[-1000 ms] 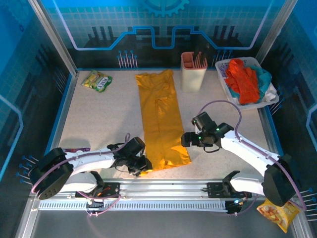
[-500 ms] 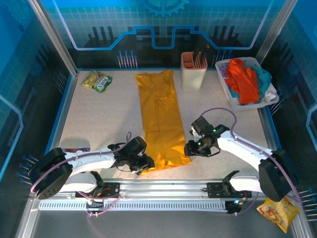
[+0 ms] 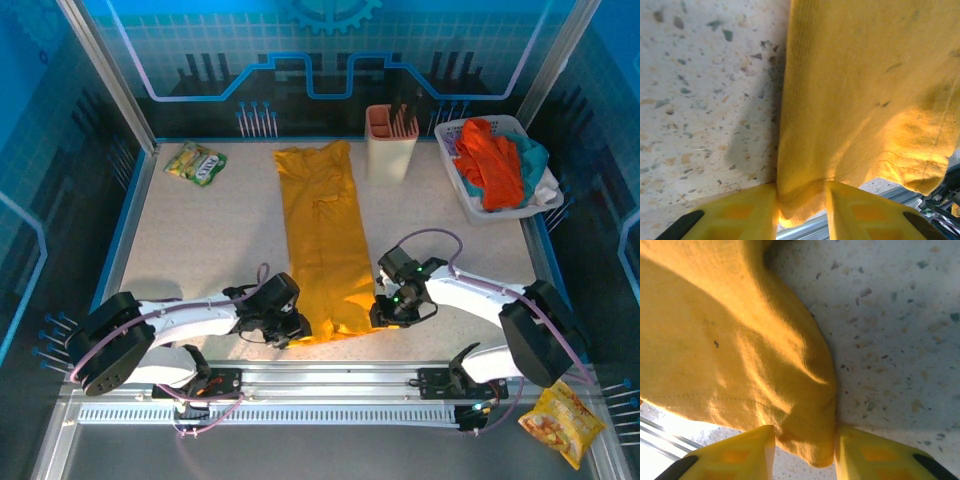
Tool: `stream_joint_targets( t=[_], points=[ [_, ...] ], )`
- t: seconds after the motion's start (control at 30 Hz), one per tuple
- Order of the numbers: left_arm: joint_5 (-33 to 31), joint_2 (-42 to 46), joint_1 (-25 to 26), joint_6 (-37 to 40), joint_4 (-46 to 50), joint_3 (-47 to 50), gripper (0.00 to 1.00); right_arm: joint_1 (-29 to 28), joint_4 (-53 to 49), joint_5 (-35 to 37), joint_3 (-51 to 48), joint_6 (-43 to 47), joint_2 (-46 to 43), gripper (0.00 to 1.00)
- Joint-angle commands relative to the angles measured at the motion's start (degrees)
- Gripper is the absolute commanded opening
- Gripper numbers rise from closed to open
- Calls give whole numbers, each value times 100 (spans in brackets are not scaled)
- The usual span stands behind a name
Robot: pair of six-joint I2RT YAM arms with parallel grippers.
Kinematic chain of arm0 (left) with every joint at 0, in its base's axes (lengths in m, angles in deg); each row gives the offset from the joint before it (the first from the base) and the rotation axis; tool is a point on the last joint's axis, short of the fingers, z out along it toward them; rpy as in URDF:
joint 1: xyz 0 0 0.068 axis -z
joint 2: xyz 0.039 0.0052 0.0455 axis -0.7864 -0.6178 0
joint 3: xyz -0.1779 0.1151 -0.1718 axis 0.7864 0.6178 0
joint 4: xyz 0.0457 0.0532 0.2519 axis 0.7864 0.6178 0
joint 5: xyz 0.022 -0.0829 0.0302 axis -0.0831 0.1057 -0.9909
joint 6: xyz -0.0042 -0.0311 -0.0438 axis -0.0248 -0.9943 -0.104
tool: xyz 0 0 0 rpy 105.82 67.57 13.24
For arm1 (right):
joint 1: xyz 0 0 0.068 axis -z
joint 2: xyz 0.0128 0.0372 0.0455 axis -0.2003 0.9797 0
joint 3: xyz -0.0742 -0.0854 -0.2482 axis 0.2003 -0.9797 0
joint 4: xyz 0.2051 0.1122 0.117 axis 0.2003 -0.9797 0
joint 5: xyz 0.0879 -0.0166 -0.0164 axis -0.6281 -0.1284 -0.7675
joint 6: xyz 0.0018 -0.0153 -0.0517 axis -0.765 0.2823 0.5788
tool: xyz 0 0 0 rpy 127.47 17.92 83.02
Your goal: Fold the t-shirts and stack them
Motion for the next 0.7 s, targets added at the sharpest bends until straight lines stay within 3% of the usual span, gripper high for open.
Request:
stream_joint_targets(
  t=[0.0, 0.13, 0.27, 0.37, 0.67],
  points=[
    [-221, -179, -13, 163, -143, -119, 27, -75, 115, -141, -23, -64, 98, 33],
    [-193, -230, -12, 213, -73, -111, 18, -121, 79, -106, -18, -83, 59, 24],
    [-68, -234, -5, 412, 300, -153, 1, -311, 80, -129, -146, -398, -115, 6],
    [3, -124, 3, 530, 683, -150, 0, -644, 153, -109, -288, -798, -237, 1],
    [172, 696, 82, 420, 1235, 32, 0, -1334, 64, 510, -406, -1791, -707, 0]
  ],
)
